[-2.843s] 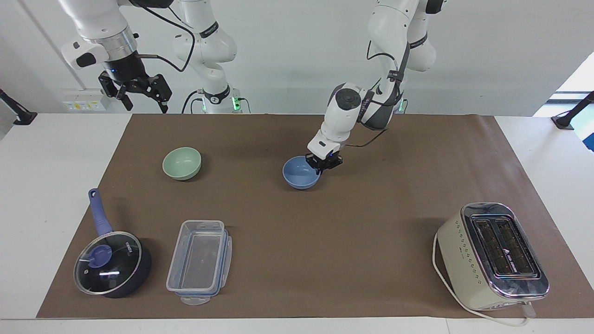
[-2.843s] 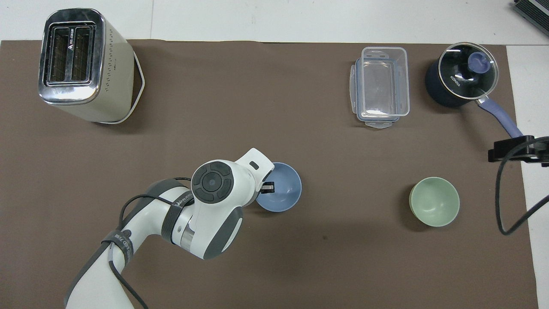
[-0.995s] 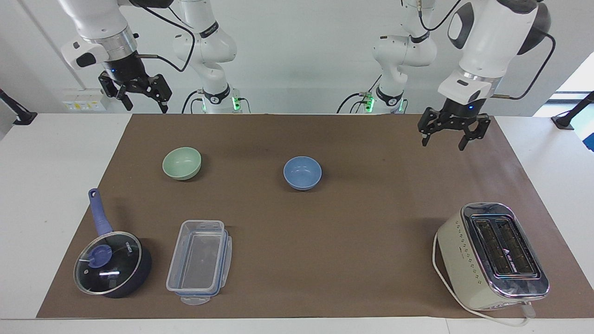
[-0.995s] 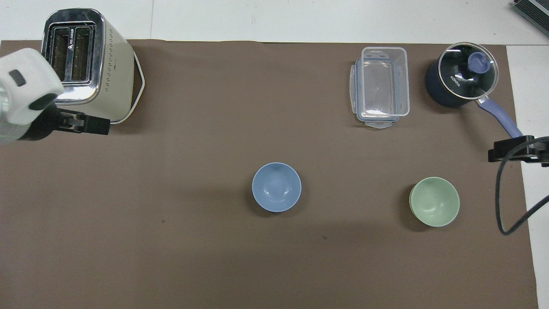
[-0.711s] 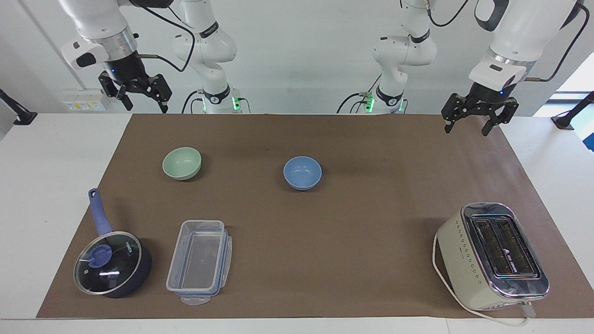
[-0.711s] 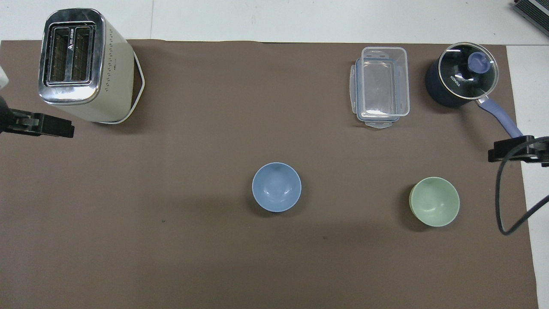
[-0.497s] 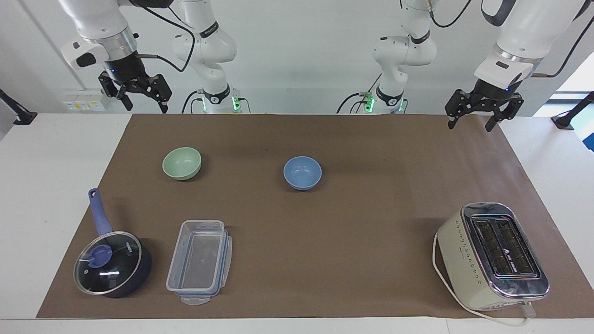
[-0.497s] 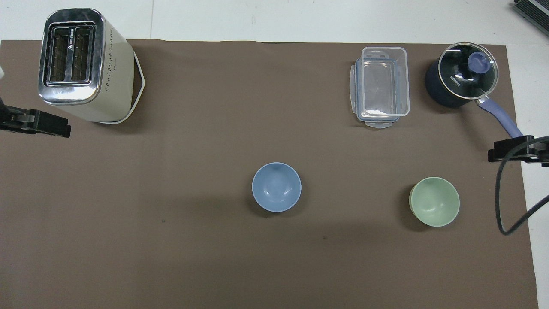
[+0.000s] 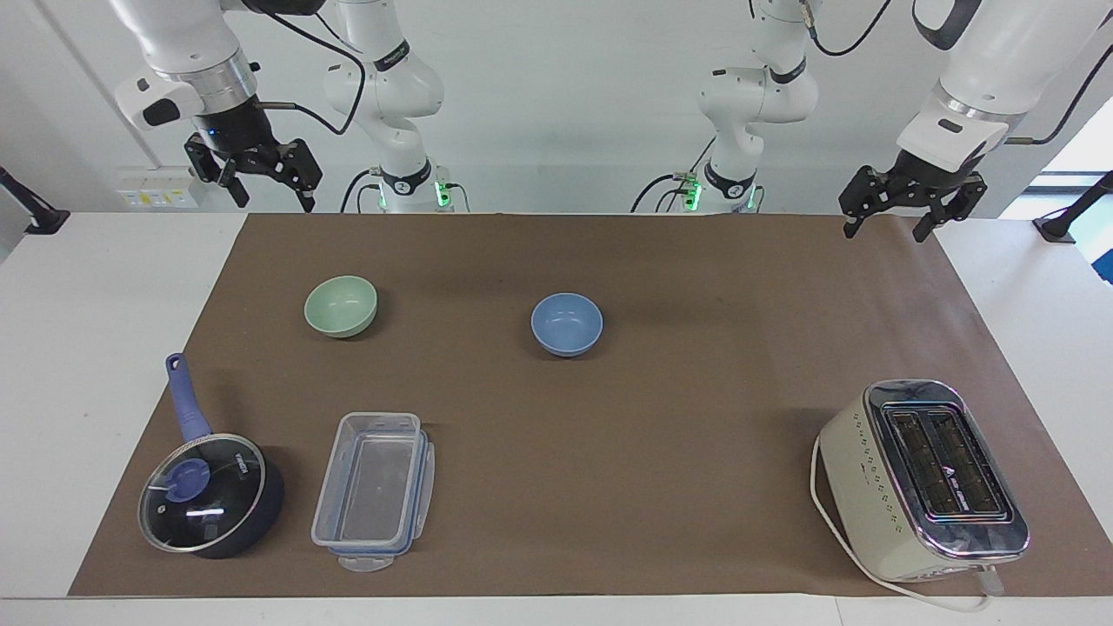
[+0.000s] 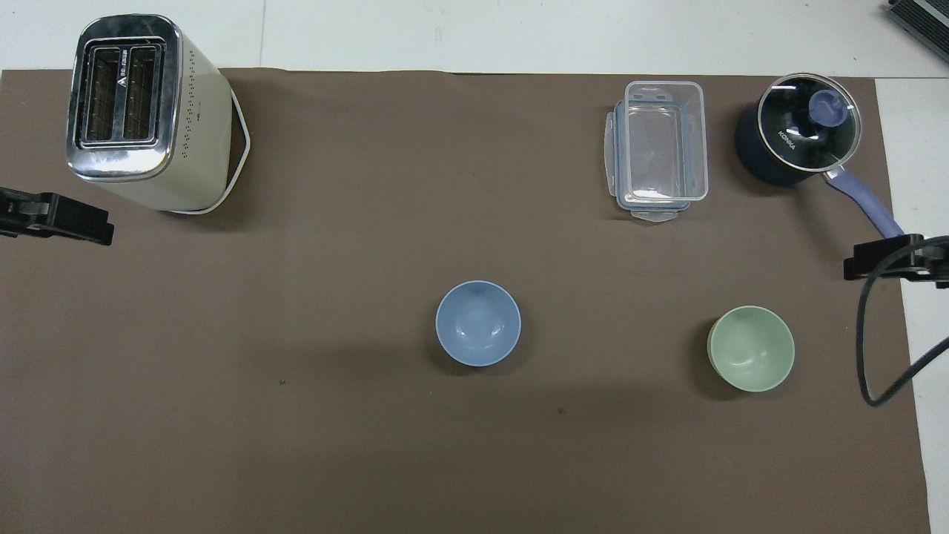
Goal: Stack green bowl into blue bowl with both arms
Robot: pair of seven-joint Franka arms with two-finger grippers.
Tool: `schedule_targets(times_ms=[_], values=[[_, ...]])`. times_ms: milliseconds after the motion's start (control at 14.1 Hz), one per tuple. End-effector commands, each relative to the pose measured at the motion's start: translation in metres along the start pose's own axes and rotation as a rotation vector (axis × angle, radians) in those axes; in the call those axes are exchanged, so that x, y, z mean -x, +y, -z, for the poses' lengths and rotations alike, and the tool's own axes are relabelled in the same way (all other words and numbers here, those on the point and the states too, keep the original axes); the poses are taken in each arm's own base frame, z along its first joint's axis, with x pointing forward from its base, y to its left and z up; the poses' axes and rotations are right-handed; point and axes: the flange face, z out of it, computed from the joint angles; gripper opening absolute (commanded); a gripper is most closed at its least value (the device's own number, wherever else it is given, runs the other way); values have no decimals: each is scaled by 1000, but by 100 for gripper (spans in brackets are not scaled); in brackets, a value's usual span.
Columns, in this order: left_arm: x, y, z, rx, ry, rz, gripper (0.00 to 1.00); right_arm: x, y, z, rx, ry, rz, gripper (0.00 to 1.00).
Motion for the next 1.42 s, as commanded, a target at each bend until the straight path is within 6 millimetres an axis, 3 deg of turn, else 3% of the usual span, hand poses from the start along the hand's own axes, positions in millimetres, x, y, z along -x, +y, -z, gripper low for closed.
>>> schedule_targets(times_ms=[0,1350], values=[[10,-11,0,2,-13,9,100,4,1,2,-20,-2,7,100],[11,-14,0,36,-17,29,100,4,1,2,-22,-2,7,100]])
